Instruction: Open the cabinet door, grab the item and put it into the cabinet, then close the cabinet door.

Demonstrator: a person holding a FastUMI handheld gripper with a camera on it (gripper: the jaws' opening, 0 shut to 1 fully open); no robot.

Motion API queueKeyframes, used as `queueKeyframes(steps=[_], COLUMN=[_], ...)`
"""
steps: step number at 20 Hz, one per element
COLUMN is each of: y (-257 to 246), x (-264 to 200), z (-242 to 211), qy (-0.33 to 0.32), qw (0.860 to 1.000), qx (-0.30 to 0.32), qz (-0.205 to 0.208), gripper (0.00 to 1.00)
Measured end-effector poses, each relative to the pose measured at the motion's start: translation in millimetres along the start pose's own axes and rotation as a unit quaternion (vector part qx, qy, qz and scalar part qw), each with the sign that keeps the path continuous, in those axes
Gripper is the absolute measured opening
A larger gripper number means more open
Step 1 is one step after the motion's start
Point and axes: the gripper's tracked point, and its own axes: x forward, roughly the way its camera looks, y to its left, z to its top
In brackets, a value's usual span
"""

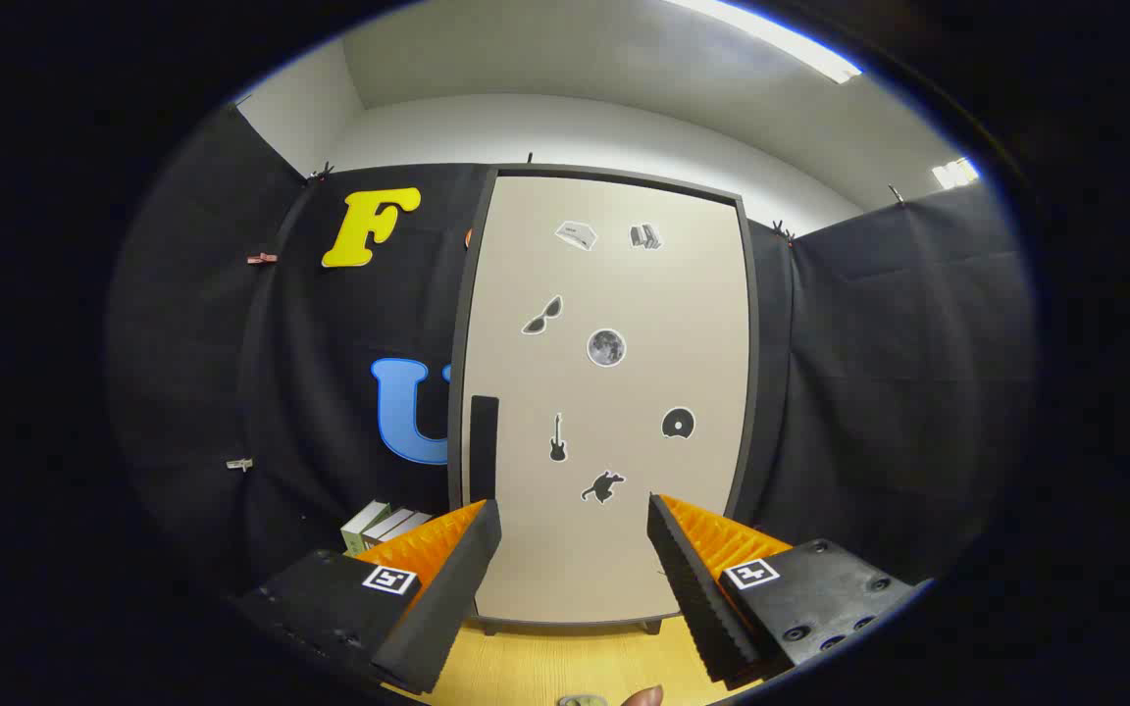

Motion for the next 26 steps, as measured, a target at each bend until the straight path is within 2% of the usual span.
queueKeyframes(steps=[18, 21, 26], y=[2, 19, 57], x=[3, 20, 75], z=[3, 5, 0], qy=[0.002, 0.006, 0.017], qw=[1.000, 0.999, 0.998], qx=[0.023, 0.036, 0.045], qz=[0.014, 0.027, 0.044], gripper=[0.97, 0.97, 0.97])
